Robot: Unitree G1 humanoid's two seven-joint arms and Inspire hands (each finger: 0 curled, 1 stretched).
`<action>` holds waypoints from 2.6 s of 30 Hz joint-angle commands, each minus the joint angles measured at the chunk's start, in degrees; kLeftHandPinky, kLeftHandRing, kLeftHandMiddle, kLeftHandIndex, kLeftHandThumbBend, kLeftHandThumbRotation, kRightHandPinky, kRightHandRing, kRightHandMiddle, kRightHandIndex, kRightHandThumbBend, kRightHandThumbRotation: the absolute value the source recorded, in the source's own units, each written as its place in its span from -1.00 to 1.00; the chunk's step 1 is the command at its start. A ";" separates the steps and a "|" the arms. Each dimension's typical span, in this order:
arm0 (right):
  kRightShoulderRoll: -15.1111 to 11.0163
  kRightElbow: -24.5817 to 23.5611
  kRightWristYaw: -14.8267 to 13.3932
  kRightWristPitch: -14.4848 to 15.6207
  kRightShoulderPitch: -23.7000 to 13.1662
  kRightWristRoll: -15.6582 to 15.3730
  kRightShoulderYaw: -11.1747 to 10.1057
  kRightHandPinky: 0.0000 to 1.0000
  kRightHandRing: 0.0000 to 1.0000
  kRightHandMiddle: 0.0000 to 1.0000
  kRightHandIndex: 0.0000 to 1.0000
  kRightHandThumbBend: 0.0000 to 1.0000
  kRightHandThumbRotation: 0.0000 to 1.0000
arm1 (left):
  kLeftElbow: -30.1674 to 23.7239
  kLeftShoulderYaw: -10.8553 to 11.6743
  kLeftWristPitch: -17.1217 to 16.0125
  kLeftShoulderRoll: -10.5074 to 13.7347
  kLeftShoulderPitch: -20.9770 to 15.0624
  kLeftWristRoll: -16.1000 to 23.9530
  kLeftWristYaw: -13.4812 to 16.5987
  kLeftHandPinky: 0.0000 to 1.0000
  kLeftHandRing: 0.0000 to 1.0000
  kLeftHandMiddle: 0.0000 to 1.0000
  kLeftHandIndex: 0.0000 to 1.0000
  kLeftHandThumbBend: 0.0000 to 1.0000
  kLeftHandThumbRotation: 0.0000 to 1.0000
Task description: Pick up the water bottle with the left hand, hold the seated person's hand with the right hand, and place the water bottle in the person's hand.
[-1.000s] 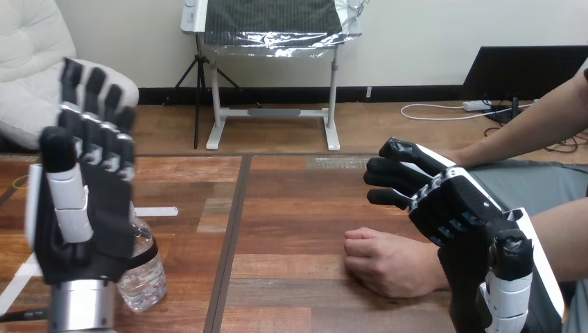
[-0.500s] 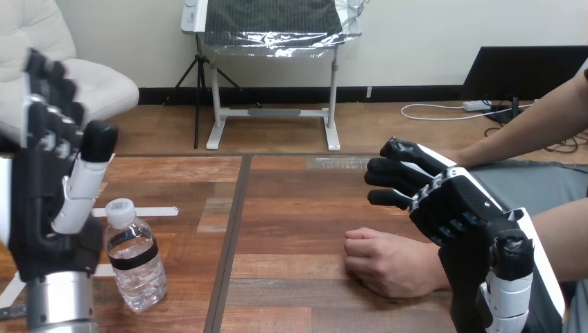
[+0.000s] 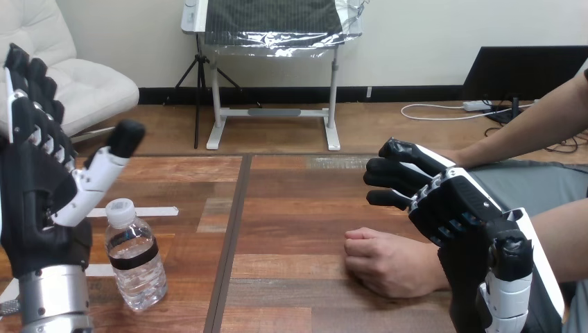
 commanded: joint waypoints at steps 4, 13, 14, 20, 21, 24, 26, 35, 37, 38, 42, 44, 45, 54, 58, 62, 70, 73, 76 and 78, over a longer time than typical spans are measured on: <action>0.63 -0.87 -0.32 -0.65 -1.74 0.10 -0.28 0.45 0.55 0.54 0.58 0.64 1.00 | -2.21 0.04 0.66 2.57 -2.60 5.26 1.96 1.00 1.00 1.00 1.00 1.00 -0.46; 0.59 -0.73 -0.21 -0.85 -1.66 0.25 -0.34 0.44 0.54 0.54 0.57 0.63 1.00 | -2.26 0.05 1.48 4.58 -2.16 9.16 2.76 1.00 1.00 1.00 1.00 1.00 -0.75; 0.58 -0.72 -0.19 -0.85 -1.66 0.28 -0.35 0.44 0.54 0.54 0.57 0.63 1.00 | -2.23 0.04 1.47 4.65 -2.17 9.36 2.86 1.00 1.00 1.00 1.00 1.00 -0.77; 0.46 -0.73 0.00 -0.79 -1.58 0.72 -0.37 0.44 0.55 0.54 0.57 0.63 1.00 | -1.25 -0.06 1.69 5.41 -2.36 11.90 3.88 1.00 1.00 1.00 1.00 1.00 -0.94; 0.49 -0.65 0.00 -0.92 -1.60 0.65 -0.40 0.44 0.55 0.54 0.57 0.63 1.00 | -1.09 -0.09 1.81 5.42 -2.38 12.02 3.98 1.00 1.00 1.00 1.00 1.00 -0.95; 0.61 -0.51 -0.05 -1.20 -1.62 0.48 -0.46 0.44 0.55 0.54 0.57 0.63 1.00 | -0.68 -0.17 2.19 5.45 -2.40 12.51 4.35 1.00 1.00 1.00 1.00 1.00 -0.97; 0.68 -0.48 -0.10 -1.29 -1.62 0.39 -0.46 0.44 0.55 0.54 0.57 0.63 1.00 | -0.48 -0.22 2.46 5.46 -2.39 12.91 4.61 1.00 1.00 1.00 1.00 1.00 -0.98; 0.77 -0.49 -0.11 -1.55 -1.62 0.31 -0.50 0.44 0.54 0.54 0.57 0.62 1.00 | 2.76 -0.27 1.44 6.39 -2.71 14.57 5.68 1.00 1.00 1.00 1.00 1.00 -1.00; 0.78 -0.47 -0.11 -1.60 -1.63 0.31 -0.51 0.43 0.54 0.53 0.57 0.62 1.00 | 3.84 -0.26 1.23 6.78 -2.81 14.80 5.71 1.00 1.00 1.00 1.00 1.00 -1.00; 0.77 -0.47 -0.11 -1.61 -1.62 0.32 -0.52 0.43 0.54 0.53 0.57 0.62 1.00 | 4.13 -0.27 1.15 6.89 -2.83 14.85 5.74 1.00 1.00 1.00 1.00 1.00 -1.00; 0.73 -0.48 -0.09 -1.64 -1.58 0.27 -0.55 0.43 0.53 0.53 0.56 0.62 1.00 | 5.84 -0.34 1.04 7.46 -3.08 15.34 6.10 1.00 1.00 1.00 1.00 1.00 -0.97; 0.69 -0.45 -0.06 -1.71 -1.58 0.25 -0.58 0.43 0.53 0.53 0.56 0.62 1.00 | 6.35 -0.42 1.12 7.69 -3.12 15.54 6.28 1.00 1.00 1.00 1.00 1.00 -0.95; 0.69 -0.45 -0.07 -1.74 -1.57 0.21 -0.60 0.42 0.53 0.53 0.56 0.62 1.00 | 6.90 -0.44 1.21 7.89 -3.19 15.66 6.35 1.00 1.00 1.00 1.00 1.00 -0.94; 0.67 -0.71 -0.21 -1.46 -1.34 0.32 -0.68 0.42 0.53 0.52 0.56 0.63 1.00 | 10.83 -0.57 1.36 9.11 -3.82 15.40 6.40 1.00 1.00 1.00 1.00 1.00 -0.85; 0.55 -0.77 -0.08 -1.40 -1.32 0.57 -0.68 0.42 0.53 0.53 0.56 0.63 1.00 | 12.01 -0.63 1.88 9.60 -4.15 15.94 6.76 1.00 1.00 1.00 1.00 1.00 -0.79; 0.51 -0.82 -0.04 -1.30 -1.28 0.75 -0.70 0.42 0.53 0.53 0.56 0.63 1.00 | 14.00 -0.60 1.43 10.11 -4.73 15.64 6.73 1.00 1.00 1.00 1.00 1.00 -0.76; 0.53 -0.75 -0.08 -1.40 -1.32 0.63 -0.83 0.42 0.53 0.53 0.57 0.63 1.00 | 17.97 -0.54 0.33 10.71 -5.97 14.76 6.72 1.00 1.00 1.00 1.00 1.00 -0.74; 0.55 -0.80 -0.13 -1.37 -1.28 0.53 -0.84 0.42 0.53 0.53 0.57 0.63 1.00 | 19.38 -0.60 0.28 11.05 -6.40 14.62 6.54 1.00 1.00 1.00 1.00 1.00 -0.73; 0.56 -0.89 -0.18 -1.34 -1.21 0.45 -0.82 0.42 0.53 0.53 0.57 0.63 1.00 | 20.79 -0.66 0.43 11.31 -6.87 14.46 6.36 1.00 1.00 1.00 1.00 1.00 -0.72; 0.55 -1.02 -0.15 -1.24 -1.19 0.57 -0.75 0.42 0.53 0.53 0.57 0.63 1.00 | 22.26 -0.72 0.77 11.61 -7.35 14.81 6.56 1.00 1.00 1.00 1.00 1.00 -0.71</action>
